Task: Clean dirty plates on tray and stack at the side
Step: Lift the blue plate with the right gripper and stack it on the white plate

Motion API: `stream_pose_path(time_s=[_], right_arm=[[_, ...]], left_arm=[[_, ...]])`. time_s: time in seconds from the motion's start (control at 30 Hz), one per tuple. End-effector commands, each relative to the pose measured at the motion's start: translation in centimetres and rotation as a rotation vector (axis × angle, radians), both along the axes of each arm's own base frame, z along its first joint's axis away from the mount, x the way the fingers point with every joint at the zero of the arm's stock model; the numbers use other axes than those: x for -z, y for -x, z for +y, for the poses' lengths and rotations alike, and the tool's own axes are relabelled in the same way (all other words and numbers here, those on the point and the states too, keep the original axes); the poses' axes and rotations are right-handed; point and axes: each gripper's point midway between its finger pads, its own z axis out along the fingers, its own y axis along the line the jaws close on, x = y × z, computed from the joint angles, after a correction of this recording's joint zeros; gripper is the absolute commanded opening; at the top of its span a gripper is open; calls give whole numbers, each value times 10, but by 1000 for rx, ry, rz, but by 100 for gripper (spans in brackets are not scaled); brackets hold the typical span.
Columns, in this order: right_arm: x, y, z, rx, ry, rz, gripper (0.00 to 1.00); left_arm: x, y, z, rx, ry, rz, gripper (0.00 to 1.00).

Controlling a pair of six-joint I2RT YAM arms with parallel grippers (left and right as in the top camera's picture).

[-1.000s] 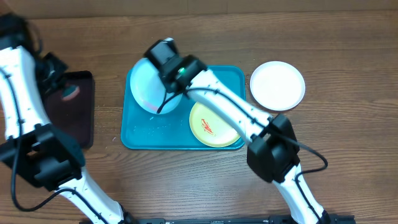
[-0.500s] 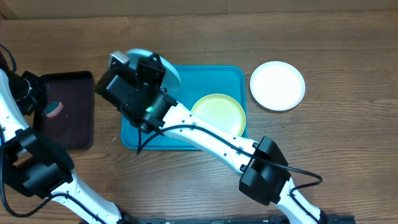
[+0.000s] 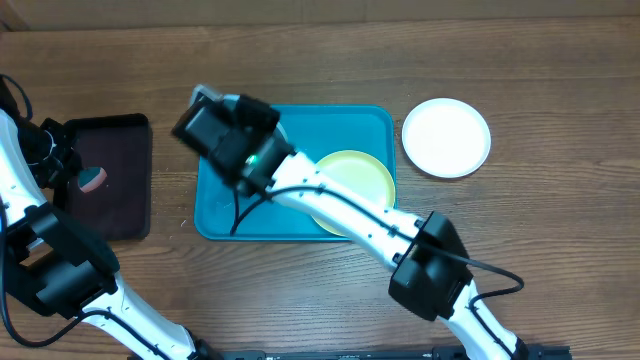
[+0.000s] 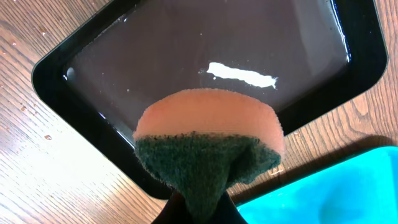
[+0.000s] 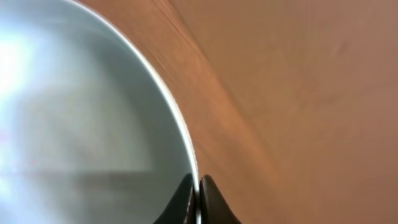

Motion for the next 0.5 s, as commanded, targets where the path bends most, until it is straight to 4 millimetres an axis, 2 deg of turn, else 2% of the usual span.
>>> stream_pose_path(time_s=[0.0, 0.1, 0.23, 0.33, 0.43, 0.47], right_arm=[[-27, -35, -50, 255, -435, 68, 4], [-1, -57, -96, 344, -613, 302, 4], [32, -67, -172, 491, -786, 596, 4], [55, -63, -236, 644, -841, 740, 4], [73, -49, -292, 787, -847, 836, 4], [80, -42, -317, 833, -835, 865, 4]], left_arm=[[-1, -1, -1, 6, 4, -7, 4], [-1, -1, -1, 7, 4, -6, 4], [-1, -1, -1, 6, 4, -7, 4], [-1, -2, -1, 6, 5, -13, 4], [-1, -3, -1, 7, 6, -18, 4], [-1, -4, -1, 7, 5, -18, 4]])
